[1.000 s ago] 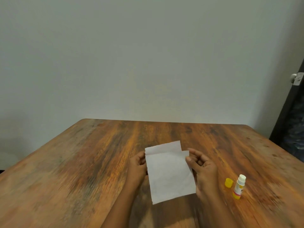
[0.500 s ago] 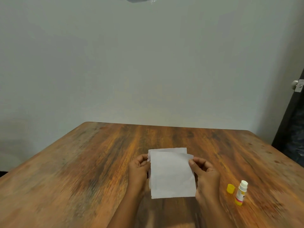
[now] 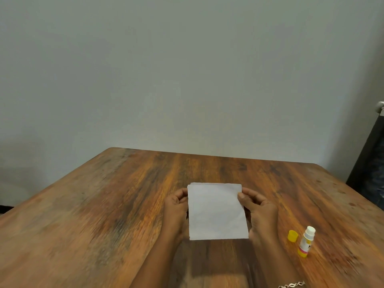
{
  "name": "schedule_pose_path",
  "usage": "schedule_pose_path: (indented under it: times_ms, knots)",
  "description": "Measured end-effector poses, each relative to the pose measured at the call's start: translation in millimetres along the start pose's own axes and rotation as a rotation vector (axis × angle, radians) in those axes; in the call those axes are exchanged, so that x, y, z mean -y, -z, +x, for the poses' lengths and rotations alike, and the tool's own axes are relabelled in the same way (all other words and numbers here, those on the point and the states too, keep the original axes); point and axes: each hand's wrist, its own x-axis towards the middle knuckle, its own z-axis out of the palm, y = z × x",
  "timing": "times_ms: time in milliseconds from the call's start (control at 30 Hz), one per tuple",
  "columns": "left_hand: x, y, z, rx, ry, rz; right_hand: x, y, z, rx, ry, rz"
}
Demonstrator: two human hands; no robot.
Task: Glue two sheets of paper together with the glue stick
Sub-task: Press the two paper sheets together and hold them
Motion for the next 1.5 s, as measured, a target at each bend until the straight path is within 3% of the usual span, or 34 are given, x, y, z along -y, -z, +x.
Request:
schedule_pose_path:
  times_ms: [367, 967, 1500]
  knots:
    - [-2.7, -0.4, 1.1, -0.017, -0.042, 0.140, 0.3, 1.3, 5.3, -0.013, -0.050, 0.034]
    - [-6.4, -7.6, -2.5, 0.002, -0.026, 0.080, -3.5, -0.7, 5.8, -0.104, -0.040, 0.028]
    - [-6.4, -4.4, 0.2, 0.012, -0.045, 0.093, -0.3, -0.9, 5.5, -0.079, -0.049, 0.030]
